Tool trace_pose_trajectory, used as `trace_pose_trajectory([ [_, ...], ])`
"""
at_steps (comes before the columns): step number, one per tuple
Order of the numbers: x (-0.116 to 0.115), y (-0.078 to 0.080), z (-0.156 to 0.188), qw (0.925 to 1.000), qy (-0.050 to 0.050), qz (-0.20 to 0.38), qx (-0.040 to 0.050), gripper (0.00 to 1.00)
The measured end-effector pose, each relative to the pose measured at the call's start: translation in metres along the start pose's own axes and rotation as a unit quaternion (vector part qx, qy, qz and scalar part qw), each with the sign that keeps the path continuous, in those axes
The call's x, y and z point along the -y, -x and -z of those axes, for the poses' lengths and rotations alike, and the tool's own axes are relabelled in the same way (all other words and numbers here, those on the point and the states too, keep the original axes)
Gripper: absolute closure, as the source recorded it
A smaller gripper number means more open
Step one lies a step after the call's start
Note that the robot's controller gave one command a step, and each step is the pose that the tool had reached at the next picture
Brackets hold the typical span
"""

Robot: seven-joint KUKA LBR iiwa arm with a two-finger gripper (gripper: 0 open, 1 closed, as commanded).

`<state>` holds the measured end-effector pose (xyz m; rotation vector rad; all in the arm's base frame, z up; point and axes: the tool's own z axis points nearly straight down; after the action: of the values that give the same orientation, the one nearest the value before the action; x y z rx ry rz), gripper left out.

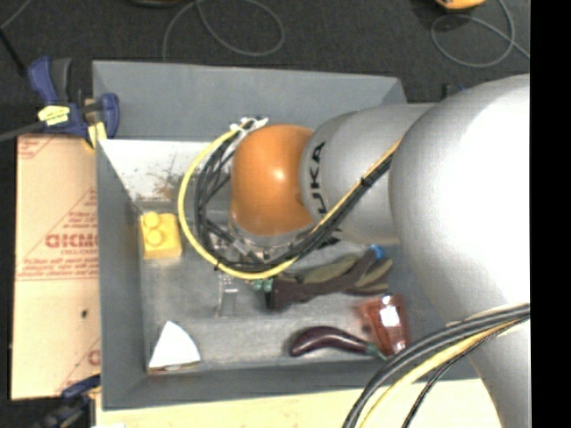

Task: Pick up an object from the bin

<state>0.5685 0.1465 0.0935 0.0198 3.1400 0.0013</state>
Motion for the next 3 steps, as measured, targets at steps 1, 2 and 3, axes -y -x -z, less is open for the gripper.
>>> trace_pose_trajectory([
  [1,0.035,-0.015,0.017,1.0,0.001,-0.009,0.0012,0.0],
  [2,0.061,-0.019,0.017,0.9987,0.0,-0.052,0.0013,0.0],
  [3,0.091,-0.015,-0.002,0.999,0.001,0.044,0.0022,0.0],
])
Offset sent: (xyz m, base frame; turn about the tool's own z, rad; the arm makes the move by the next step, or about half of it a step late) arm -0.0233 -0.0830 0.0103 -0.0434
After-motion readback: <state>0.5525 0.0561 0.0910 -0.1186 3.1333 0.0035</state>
